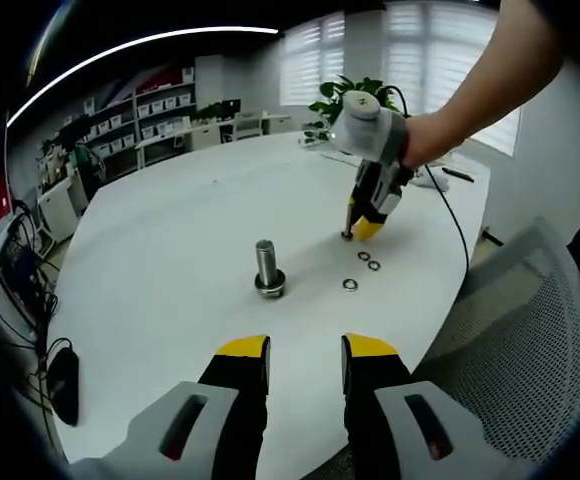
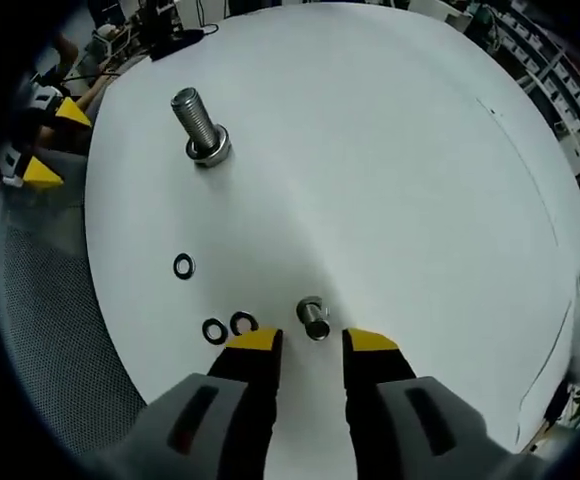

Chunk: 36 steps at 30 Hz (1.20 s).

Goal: Place the washer onto the threaded stud by aligning its center hole with the stud, sliding it down to the base, and recovering from edge contact or off-axis alignment until the washer reaches the visible bottom stop.

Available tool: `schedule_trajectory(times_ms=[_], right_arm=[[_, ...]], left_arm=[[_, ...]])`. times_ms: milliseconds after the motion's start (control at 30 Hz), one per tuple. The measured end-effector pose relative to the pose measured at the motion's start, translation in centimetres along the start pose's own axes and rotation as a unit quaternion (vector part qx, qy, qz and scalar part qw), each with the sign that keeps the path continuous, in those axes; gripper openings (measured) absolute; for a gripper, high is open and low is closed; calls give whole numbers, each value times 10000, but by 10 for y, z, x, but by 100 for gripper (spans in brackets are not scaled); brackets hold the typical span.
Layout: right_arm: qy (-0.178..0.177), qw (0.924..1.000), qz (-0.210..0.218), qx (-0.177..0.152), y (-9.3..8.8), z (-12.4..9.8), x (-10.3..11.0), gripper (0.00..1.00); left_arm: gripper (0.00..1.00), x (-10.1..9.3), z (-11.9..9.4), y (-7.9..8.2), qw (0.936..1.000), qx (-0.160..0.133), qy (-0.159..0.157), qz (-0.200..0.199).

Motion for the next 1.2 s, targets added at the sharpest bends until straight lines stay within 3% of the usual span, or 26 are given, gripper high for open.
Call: schedule_trajectory(times_ms=[567,633,667,1200], right_arm=[[-48,9996,251,-139,-24,-15,18,30],[-8,9992,325,-234,-22,-18,19,30],[78,9979,433,-479,-17,-21,22,30],[368,9986,296,-255,-10,-1,61,28]], left_arm=[[27,1,-2,2,9999,-110,-15,-18],[27,0,-2,2,9999,-105,-15,-10],[27,0,-2,3,9999,-111,-14,-16],[27,2,-2,3,9999,-126,13,-38]])
Point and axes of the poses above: the point that each gripper's makers call its tool centre point, and the gripper's own axes: z roughly forward along the fingers, x roughly to its left, y roughly out of its top, the point moved 5 cm from there along -z, roughly backward along the fingers, and after that the axes turned 8 degrees about x, right-handed, at the moved point
